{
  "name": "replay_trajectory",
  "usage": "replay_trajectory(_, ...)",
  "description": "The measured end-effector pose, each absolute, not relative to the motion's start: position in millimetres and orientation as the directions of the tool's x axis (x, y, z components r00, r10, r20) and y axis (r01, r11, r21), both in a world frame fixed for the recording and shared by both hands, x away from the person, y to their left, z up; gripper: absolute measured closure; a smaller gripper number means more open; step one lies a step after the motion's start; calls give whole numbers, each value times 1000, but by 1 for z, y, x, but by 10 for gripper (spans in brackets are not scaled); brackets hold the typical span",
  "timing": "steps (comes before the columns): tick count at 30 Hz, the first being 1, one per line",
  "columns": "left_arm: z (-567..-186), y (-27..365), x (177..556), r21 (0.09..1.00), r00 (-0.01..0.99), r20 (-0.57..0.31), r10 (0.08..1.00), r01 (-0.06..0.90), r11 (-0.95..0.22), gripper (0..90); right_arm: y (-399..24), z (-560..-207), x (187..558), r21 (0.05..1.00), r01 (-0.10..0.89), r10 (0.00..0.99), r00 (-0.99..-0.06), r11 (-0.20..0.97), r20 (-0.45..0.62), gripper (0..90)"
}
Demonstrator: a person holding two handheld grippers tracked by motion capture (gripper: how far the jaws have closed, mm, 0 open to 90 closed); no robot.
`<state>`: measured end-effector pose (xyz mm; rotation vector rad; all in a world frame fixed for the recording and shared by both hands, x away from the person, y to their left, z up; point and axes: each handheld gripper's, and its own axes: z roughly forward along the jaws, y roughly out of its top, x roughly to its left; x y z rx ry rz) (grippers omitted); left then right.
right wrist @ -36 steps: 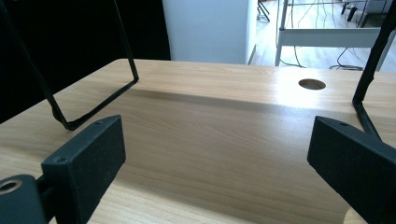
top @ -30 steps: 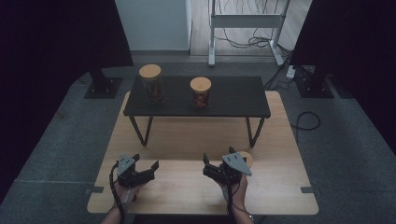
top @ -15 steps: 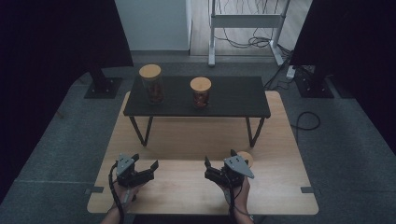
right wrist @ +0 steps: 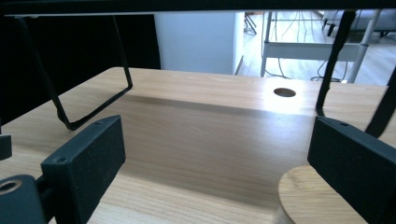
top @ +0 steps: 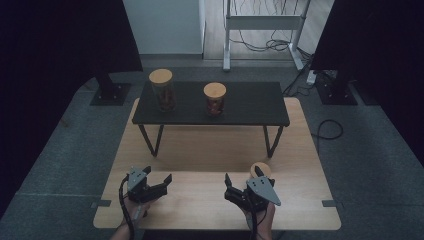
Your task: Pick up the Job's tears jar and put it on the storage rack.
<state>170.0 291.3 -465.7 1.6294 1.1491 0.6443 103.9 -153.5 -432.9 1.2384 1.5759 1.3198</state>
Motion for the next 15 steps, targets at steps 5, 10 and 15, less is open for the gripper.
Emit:
replay_trajectory(5,-466,290,170,926,408,-109,906,374,-57,89,-156,-430,99,976,218,963,-265,12,47,26)
replay_trajectory(10,-467,290,171,923,408,-110,907,380,-59,89,-160,-429,94,973,233,970,-240,8,50,23)
replay_trajectory(15,-468,290,172,921,407,-111,907,384,-60,89,-164,-428,90,969,246,977,-205,-4,56,8)
